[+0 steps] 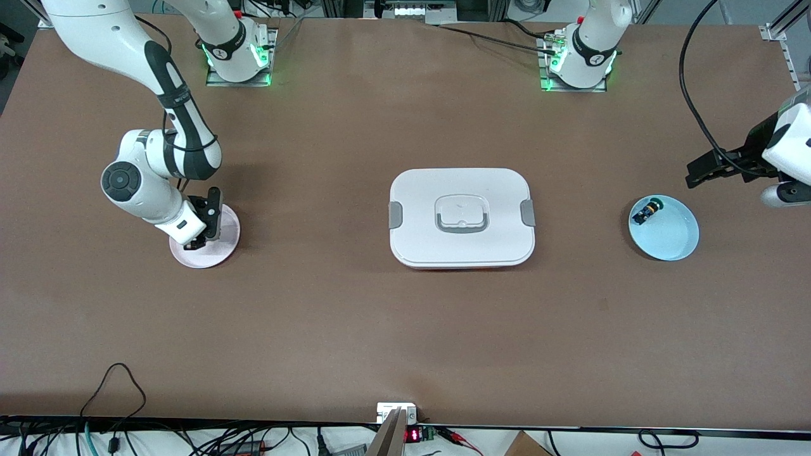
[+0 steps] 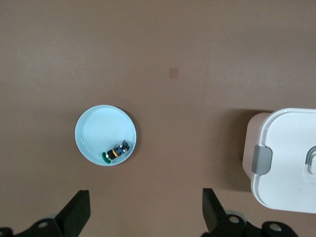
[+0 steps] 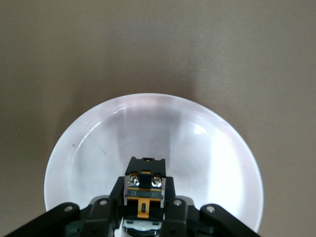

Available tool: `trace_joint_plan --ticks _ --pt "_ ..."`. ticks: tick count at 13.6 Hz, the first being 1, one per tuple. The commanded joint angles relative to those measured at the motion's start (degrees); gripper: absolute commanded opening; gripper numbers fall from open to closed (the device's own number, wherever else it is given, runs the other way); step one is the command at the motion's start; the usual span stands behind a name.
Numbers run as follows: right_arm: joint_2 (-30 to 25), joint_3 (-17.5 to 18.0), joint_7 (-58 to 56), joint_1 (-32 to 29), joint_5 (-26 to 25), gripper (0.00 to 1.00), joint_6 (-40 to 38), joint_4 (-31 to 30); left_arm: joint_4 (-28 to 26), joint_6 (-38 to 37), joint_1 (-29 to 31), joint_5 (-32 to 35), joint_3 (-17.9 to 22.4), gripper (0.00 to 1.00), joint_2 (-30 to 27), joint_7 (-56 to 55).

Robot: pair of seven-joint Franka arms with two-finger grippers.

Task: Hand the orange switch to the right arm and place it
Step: 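Lower the switch onto the white plate with the right gripper, then open the right gripper and release the switch on the plate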

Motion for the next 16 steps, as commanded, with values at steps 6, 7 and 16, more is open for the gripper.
trace_joint_plan --ticks 6,7,16 --pt "-2.0 0.9 2.4 -1.8 0.1 1.0 0.7 -1.5 -2.6 2.7 2.3 0.7 0.0 1.0 -0.4 -2.2" --pt "-3.3 1.1 5.7 -1.7 0.1 1.0 -1.8 -0.2 -3.1 2.7 2.3 0.6 0.0 1.0 -0.4 -3.3" --pt "-6.8 1.2 31.8 -2.7 8.8 1.0 -37.6 24.5 -3.2 2.2 2.3 0.5 0.0 1.0 -0.3 -4.2"
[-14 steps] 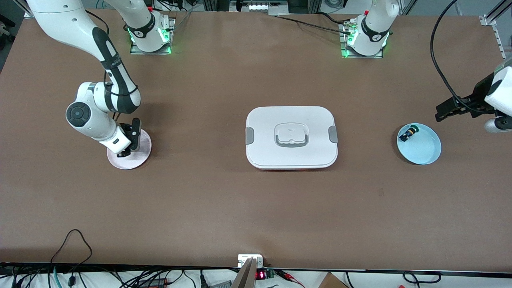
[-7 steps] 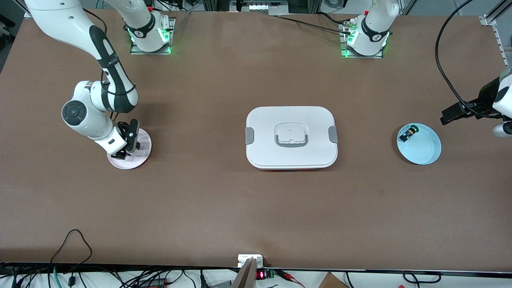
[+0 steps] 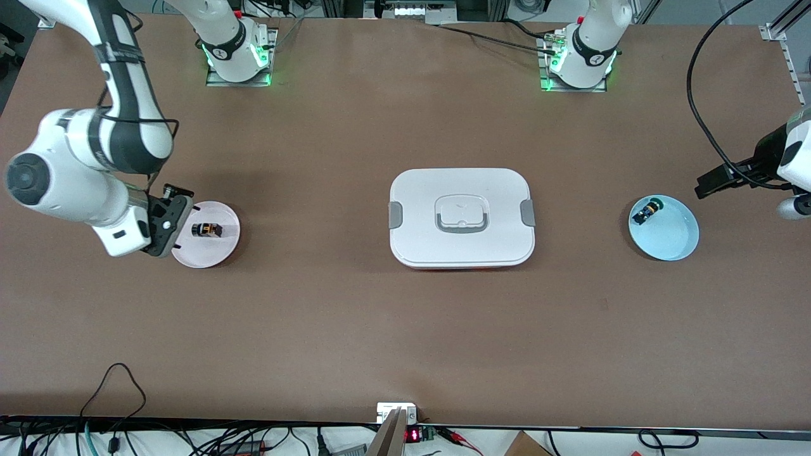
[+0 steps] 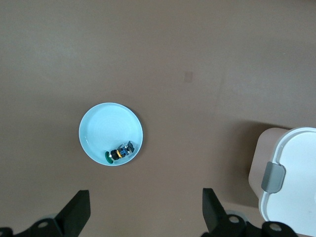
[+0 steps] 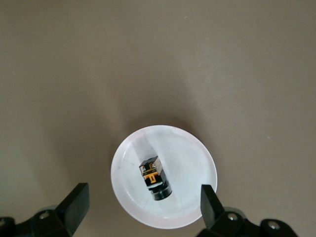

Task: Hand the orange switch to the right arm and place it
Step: 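Open the right gripper and release the switch on the plate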

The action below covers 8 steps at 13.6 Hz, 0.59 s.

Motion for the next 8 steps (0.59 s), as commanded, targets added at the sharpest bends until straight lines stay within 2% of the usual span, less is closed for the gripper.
trace_joint_plan --ticks 1,6,8 --pt "-0.6 0.6 12.3 -1.1 1.1 1.0 -5.6 4.1 -0.5 0.2 0.1 0.1 -0.3 1.0 -0.5 -0.6" --pt "-4.9 1.0 50.2 0.8 2.7 1.0 -12.9 5.9 -0.4 0.1 0.3 -0.4 -0.3 1.0 -0.5 1.2" --pt "-5.2 1.0 64.5 1.1 1.9 1.0 -20.5 10.6 -0.4 0.1 0.5 -1.4 -0.2 1.0 -0.4 1.4"
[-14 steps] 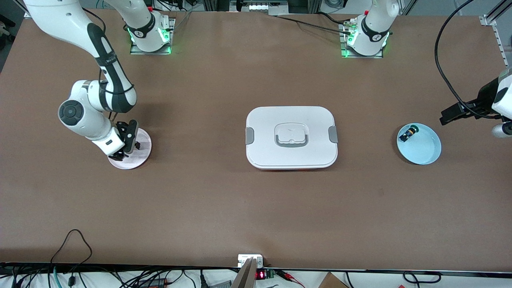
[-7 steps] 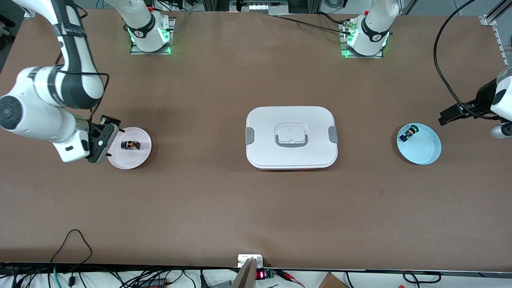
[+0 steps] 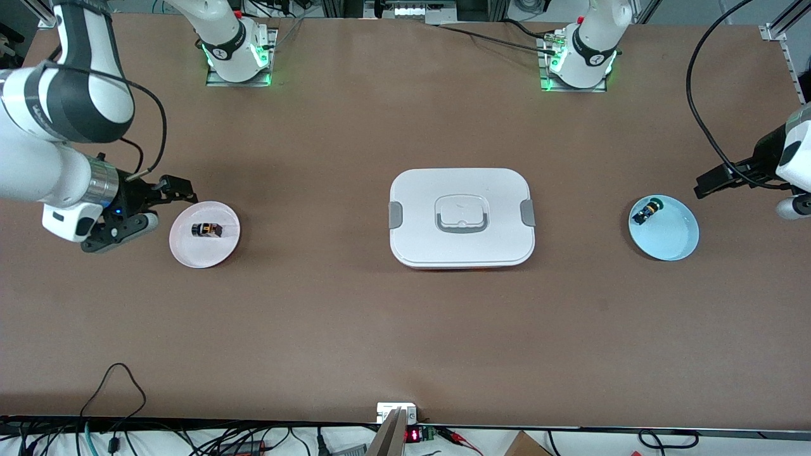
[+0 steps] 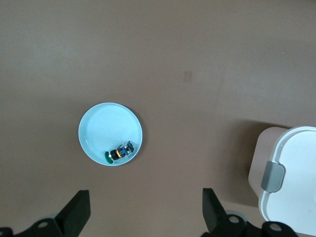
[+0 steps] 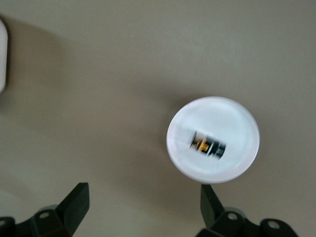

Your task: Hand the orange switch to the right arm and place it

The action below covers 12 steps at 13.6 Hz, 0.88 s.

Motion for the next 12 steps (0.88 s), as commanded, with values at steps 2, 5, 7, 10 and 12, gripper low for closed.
trace_joint_plan --ticks 2,5,7,10,12 --pt "-0.7 0.1 15.5 0.2 -2.7 1.0 -13.6 9.1 -0.4 0.1 1.2 -2.1 -0.1 1.0 -0.4 2.4" --pt "-1.2 -0.5 15.6 -2.1 -10.4 1.0 -14.6 14.4 -0.5 0.1 2.0 -3.2 -0.1 1.0 -0.4 4.2" --pt "-1.3 -0.1 16.0 -7.2 -10.3 1.0 -13.2 14.8 -0.5 0.1 2.0 -3.2 -0.1 1.0 -0.4 4.1" --pt "-1.5 -0.2 16.6 -7.9 -11.3 1.0 -12.3 13.8 -0.5 0.0 2.0 -3.2 -0.1 1.0 -0.3 4.1" --pt "-3.0 -0.2 14.1 -7.9 -11.3 1.0 -8.3 10.1 -0.5 0.0 2.0 -3.2 -0.1 1.0 -0.3 4.0"
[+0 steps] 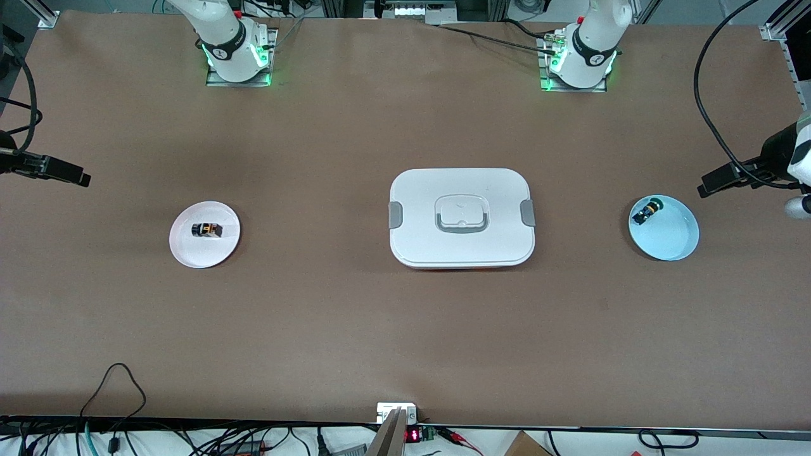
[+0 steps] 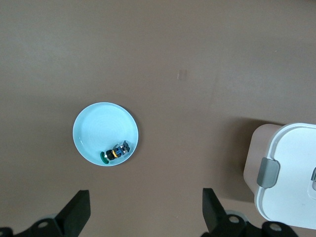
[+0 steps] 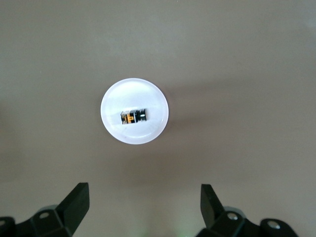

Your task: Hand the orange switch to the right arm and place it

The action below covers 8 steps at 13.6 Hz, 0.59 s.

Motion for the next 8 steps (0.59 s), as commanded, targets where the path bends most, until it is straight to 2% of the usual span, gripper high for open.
trace_joint_plan --ticks 1,4,8 --pt "-2.8 0.7 -3.9 0.4 -1.3 1.0 5.9 -6.4 -0.3 -0.1 0.5 -1.0 -0.2 1.0 -0.3 1.6" --pt "-7.4 0.5 -6.5 0.4 -1.3 1.0 12.1 -14.2 -0.3 -0.3 0.5 -1.0 -0.2 1.0 -0.3 1.5" --pt "-9.1 0.7 -5.7 0.5 -1.3 1.0 10.3 -14.3 -0.3 -0.4 0.5 -1.0 -0.2 1.0 -0.3 1.5"
